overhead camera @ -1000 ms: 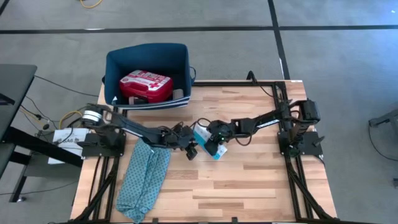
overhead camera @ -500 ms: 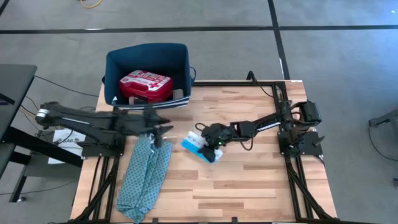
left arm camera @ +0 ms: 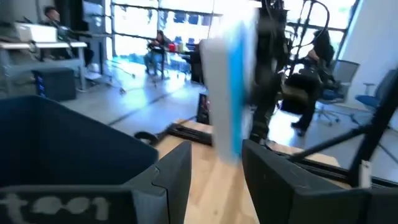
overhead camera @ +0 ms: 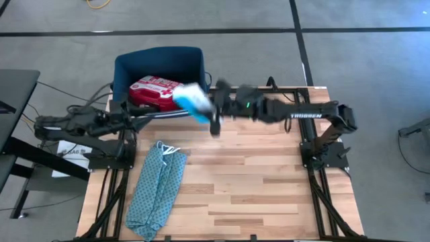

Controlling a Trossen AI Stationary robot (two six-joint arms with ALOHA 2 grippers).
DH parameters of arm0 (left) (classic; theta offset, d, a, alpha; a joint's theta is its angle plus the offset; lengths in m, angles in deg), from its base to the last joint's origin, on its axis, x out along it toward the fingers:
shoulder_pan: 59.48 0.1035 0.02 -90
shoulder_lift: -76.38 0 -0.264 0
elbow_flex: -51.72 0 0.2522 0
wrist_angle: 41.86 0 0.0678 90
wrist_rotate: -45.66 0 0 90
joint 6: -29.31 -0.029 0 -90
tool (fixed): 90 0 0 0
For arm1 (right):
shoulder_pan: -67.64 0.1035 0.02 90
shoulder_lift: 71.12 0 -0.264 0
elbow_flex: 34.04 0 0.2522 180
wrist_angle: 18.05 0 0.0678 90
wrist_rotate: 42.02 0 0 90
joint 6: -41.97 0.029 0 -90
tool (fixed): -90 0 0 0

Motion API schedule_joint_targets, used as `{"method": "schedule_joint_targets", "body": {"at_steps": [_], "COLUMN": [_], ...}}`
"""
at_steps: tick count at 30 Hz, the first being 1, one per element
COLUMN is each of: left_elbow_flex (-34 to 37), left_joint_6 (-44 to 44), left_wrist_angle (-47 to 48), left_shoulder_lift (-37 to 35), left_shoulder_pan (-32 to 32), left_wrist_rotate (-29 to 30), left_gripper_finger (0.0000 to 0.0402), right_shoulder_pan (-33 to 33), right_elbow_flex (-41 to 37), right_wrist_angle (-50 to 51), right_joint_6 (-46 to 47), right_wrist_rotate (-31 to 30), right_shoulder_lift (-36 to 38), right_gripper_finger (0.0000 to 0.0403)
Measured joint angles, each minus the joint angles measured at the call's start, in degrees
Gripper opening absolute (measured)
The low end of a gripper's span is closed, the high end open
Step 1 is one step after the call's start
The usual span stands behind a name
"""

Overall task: Pick & place medical supplies in basket/bin
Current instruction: Put the blue and white pill organizer into the blue bin

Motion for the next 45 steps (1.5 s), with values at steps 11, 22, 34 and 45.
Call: {"method": "schedule_joint_targets", "body": {"at_steps": [11, 22, 34, 45], "left_elbow_flex": [0.02, 0.02, 0.02, 0.02], "left_joint_6": [-3.69, -3.34, 0.06, 2.87], "left_wrist_angle": [0.59, 0.55, 1.87, 1.88], "left_shoulder_lift": [1.41, 3.91, 3.91, 3.91], "left_shoulder_pan": [0.0, 0.0, -0.01, -0.02], "left_wrist_rotate": [4.0, 4.37, 4.46, 4.44], "left_gripper_finger": [0.013, 0.013, 0.013, 0.013], "right_shoulder_pan": [-12.57, -13.9, -13.23, -12.66], "right_elbow_flex": [20.79, 49.86, 49.81, 50.52], "right_wrist_angle": [-9.41, 6.05, 10.18, 11.64], "right_joint_6": [-5.23, -3.66, -6.65, -10.83], "right_wrist_rotate": [-2.93, -6.8, -12.38, -11.88], "right_shoulder_lift": [-18.41, -43.59, -46.82, -46.6], "right_gripper_finger": [0.0141, 0.0141, 0.0175, 0.0225]}}
